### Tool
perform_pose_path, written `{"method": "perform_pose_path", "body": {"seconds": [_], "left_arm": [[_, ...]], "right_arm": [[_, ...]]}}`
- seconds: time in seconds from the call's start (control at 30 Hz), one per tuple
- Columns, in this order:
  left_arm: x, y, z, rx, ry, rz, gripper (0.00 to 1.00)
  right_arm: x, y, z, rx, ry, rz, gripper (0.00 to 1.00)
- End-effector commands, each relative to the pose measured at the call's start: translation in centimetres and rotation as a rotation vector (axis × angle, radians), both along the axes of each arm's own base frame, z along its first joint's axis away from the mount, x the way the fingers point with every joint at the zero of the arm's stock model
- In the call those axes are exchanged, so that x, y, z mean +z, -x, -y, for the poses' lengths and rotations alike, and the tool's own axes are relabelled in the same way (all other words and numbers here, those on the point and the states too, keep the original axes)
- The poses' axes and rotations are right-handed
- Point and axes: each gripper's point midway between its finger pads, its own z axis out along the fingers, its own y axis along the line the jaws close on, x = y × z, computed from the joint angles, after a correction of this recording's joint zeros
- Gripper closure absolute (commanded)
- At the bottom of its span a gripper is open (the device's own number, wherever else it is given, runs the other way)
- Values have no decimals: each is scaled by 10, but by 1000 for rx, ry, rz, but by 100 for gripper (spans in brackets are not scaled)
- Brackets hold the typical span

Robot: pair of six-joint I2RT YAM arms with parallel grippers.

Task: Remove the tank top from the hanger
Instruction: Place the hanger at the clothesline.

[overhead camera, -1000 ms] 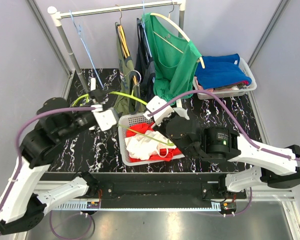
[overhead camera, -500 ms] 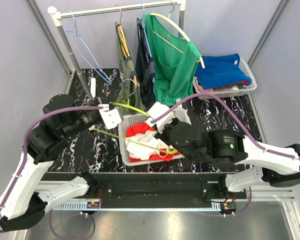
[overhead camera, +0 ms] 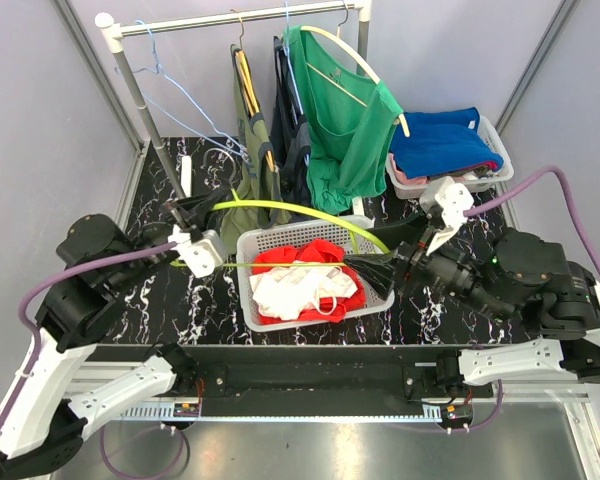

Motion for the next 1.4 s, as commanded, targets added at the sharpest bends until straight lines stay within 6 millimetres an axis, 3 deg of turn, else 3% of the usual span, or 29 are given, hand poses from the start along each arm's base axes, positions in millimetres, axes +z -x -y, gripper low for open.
{"method": "perform_pose_path", "body": {"seconds": [0.0, 0.1, 0.3, 0.43, 0.63, 0.7, 0.9, 1.0, 1.2, 1.3, 1.33, 1.37], "left_arm": [[44, 5, -11, 31, 114, 135, 100], [45, 7, -12, 26, 118, 133, 100], [45, 11, -12, 16, 124, 119, 100], [38, 11, -11, 9, 109, 92, 100], [28, 11, -11, 10, 86, 76, 100], [27, 11, -10, 7, 83, 72, 100], [23, 12, -10, -3, 69, 70, 100], [22, 12, -9, -3, 69, 68, 100], [22, 13, -8, -11, 73, 62, 100], [22, 13, -7, -13, 77, 54, 100], [21, 13, -7, -14, 79, 47, 96], [21, 13, -8, -12, 81, 46, 84]], "right_arm": [[-3, 14, -7, 71, -43, -54, 36], [-1, 16, -1, 80, -62, -59, 40], [3, 19, 5, 92, -87, -65, 69], [7, 21, 4, 107, -90, -60, 63], [12, 22, 3, 118, -94, -47, 61], [11, 23, 4, 124, -90, -43, 54], [15, 23, 12, 122, -100, -38, 53], [15, 23, 13, 125, -103, -41, 64], [12, 28, 4, 157, -91, -48, 99], [12, 31, -2, 173, -85, -47, 100], [12, 33, -4, 189, -87, -47, 100], [10, 34, -7, 192, -78, -50, 100]]}}
